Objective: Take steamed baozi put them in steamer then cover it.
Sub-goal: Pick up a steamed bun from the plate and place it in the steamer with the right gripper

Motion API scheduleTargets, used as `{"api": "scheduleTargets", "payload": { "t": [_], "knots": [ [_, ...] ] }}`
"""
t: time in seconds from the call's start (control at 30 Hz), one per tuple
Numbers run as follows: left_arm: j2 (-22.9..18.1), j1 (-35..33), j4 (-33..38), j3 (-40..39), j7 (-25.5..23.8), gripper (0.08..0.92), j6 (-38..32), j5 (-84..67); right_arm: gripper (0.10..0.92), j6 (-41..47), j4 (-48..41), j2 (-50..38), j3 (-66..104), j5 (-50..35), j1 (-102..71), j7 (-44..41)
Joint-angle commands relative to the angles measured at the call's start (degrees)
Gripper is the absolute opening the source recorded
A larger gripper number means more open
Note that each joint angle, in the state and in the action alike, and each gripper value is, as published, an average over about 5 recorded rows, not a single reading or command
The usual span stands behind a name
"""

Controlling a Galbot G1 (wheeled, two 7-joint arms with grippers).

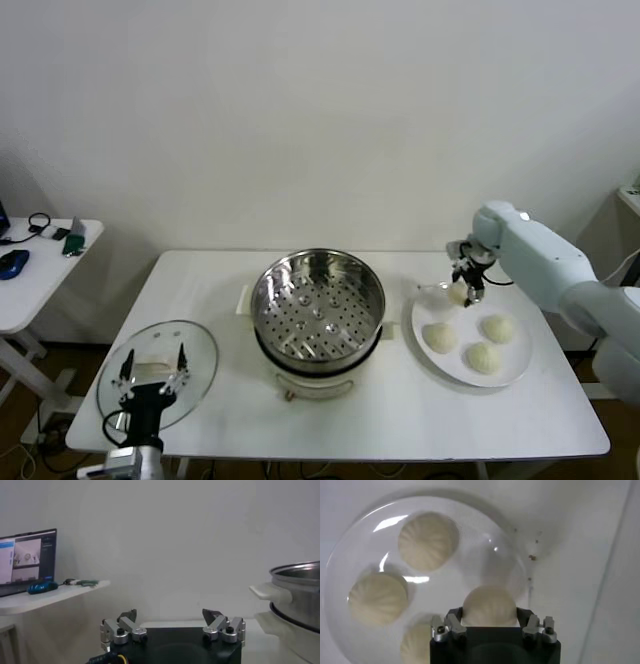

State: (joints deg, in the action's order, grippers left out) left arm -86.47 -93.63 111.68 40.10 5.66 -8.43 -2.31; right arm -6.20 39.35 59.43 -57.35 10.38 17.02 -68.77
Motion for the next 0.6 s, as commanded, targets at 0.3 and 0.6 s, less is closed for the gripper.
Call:
{"api": "scheduleTargets", "payload": {
  "t": [0.3,0.6],
  "knots": [
    [-0.30,-1.35,1.46,-0.65,0.07,0.823,-0.25,-0.34,0.712,-8.44,24.76,5.75,-25.99,-13.34,32.16,-0.08],
    [0.00,-2.19,1.96,-0.64,0.08,0.823,-0.29,-0.85,0.712,-13.26,35.23,13.19,-22.49,-3.36,29.43,0.51]
  ]
}}
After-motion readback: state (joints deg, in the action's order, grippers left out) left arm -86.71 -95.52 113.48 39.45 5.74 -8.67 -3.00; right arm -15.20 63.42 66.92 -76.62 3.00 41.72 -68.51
